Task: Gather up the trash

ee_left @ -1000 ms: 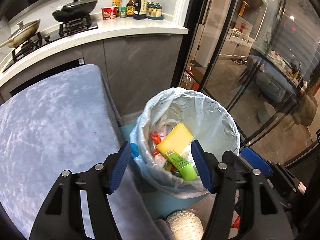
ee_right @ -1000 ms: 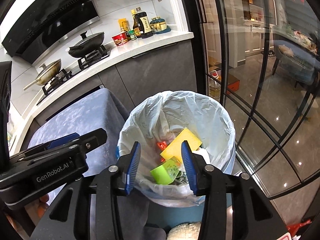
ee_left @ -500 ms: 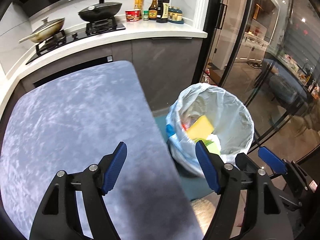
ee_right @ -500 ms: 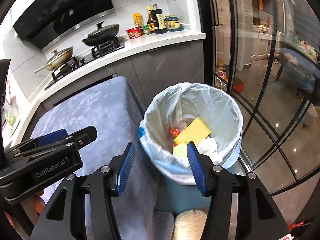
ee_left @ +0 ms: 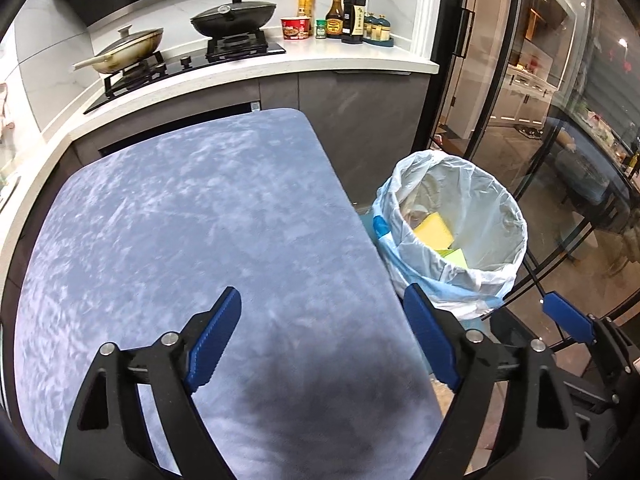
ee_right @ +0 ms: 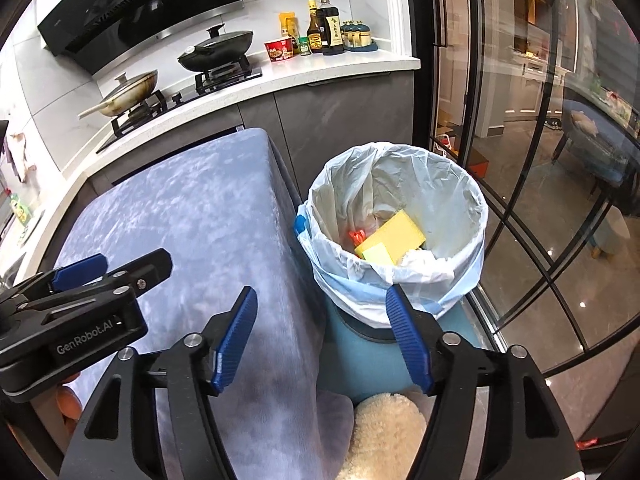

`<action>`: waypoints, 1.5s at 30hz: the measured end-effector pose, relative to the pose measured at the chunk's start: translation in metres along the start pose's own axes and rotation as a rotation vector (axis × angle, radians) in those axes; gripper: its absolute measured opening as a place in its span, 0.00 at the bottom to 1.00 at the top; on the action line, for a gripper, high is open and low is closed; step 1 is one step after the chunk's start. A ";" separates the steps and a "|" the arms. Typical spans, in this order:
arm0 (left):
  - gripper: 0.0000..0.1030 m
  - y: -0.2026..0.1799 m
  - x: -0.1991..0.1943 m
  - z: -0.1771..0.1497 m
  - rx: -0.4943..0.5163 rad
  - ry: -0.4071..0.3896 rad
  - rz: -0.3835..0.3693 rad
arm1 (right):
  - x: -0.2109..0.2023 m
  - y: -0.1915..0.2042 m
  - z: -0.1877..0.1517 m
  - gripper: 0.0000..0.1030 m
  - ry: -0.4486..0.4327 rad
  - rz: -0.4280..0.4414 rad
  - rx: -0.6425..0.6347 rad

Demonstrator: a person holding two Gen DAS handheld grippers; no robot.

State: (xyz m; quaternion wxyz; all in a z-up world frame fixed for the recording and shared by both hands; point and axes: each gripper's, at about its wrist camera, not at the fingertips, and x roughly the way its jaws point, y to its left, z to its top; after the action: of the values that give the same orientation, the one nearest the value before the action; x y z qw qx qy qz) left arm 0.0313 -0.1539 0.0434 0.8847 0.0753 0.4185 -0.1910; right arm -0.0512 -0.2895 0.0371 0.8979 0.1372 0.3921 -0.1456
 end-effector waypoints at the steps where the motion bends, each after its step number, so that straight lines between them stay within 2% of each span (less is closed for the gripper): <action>1: 0.79 0.001 -0.001 -0.002 -0.001 -0.002 0.004 | -0.001 0.000 -0.001 0.69 0.002 -0.005 -0.001; 4: 0.84 0.005 -0.003 -0.006 -0.012 -0.005 0.021 | -0.001 0.000 -0.004 0.73 0.007 -0.013 -0.005; 9: 0.84 0.008 0.000 -0.012 -0.009 0.006 0.054 | -0.003 -0.004 -0.005 0.80 0.001 -0.021 0.017; 20: 0.84 0.010 0.007 -0.026 -0.013 0.034 0.091 | 0.000 -0.010 -0.009 0.82 0.013 -0.042 0.024; 39: 0.88 -0.001 0.007 -0.029 0.013 0.028 0.098 | 0.005 -0.019 -0.012 0.83 0.043 -0.064 0.038; 42: 0.88 -0.001 0.007 -0.030 0.014 0.030 0.098 | 0.005 -0.020 -0.012 0.84 0.046 -0.065 0.041; 43: 0.88 -0.001 0.007 -0.030 0.013 0.031 0.098 | 0.005 -0.021 -0.012 0.88 0.044 -0.059 0.044; 45: 0.88 -0.002 0.008 -0.030 0.014 0.034 0.097 | 0.005 -0.021 -0.013 0.88 0.038 -0.059 0.045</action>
State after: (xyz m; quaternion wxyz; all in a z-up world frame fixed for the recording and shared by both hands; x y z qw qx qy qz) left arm 0.0138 -0.1488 0.0186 0.8852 0.1050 0.4279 -0.1494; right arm -0.0640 -0.3051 0.0221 0.8824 0.1483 0.4096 -0.1781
